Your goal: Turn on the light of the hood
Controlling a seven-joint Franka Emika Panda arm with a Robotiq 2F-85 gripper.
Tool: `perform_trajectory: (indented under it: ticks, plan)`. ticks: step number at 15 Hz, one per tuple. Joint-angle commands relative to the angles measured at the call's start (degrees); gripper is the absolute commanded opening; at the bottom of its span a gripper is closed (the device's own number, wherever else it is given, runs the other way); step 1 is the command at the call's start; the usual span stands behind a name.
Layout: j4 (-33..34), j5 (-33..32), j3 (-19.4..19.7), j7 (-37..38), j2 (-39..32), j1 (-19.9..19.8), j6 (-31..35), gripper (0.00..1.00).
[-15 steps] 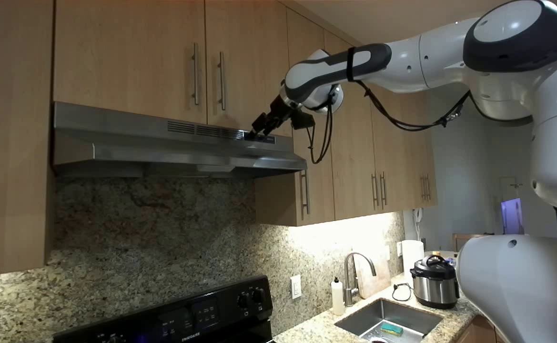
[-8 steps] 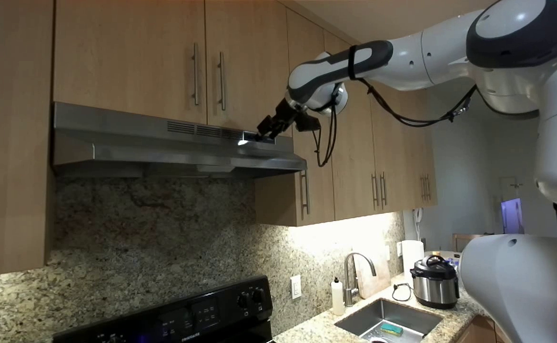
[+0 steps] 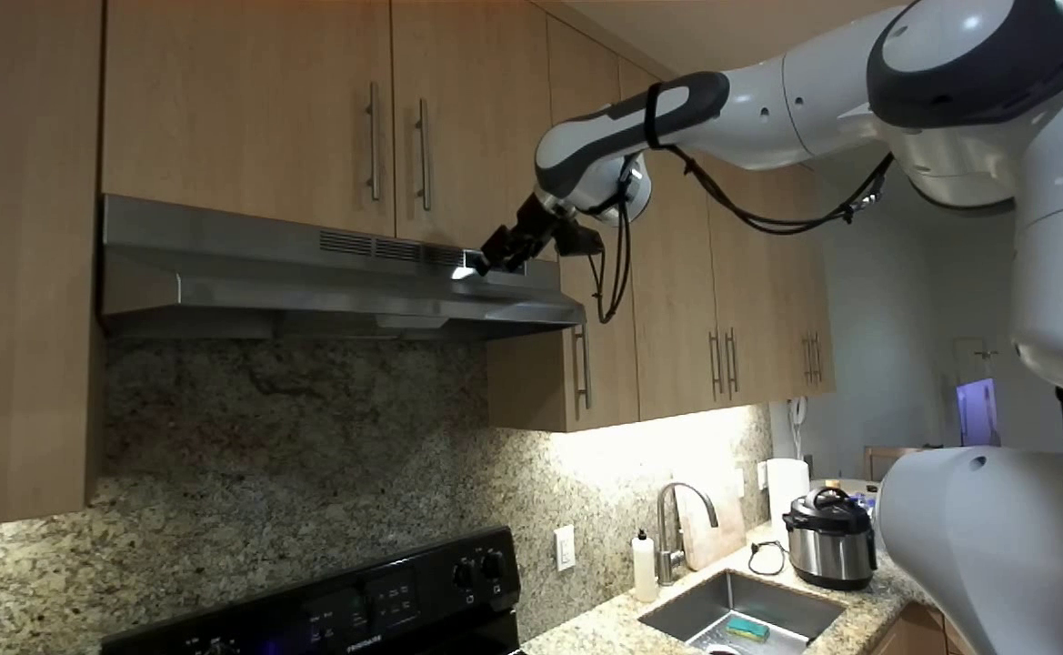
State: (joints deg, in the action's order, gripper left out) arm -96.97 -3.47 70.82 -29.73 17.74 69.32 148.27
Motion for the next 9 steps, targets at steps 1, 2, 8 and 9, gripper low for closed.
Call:
perform_trajectory:
  ticks: [1, 2, 8, 9]
  plan:
    - [1.1, 4.2, 2.3, -3.6, -3.3, 0.4, 2.5, 1.00]
    - [1.3, 4.6, 2.8, -4.0, -3.7, 0.8, 2.9, 1.00]
    - [2.8, 5.4, 7.3, -4.3, -5.4, 4.4, 4.4, 1.00]
    - [3.3, 3.8, 9.1, -3.3, -4.7, 6.7, 4.5, 1.00]
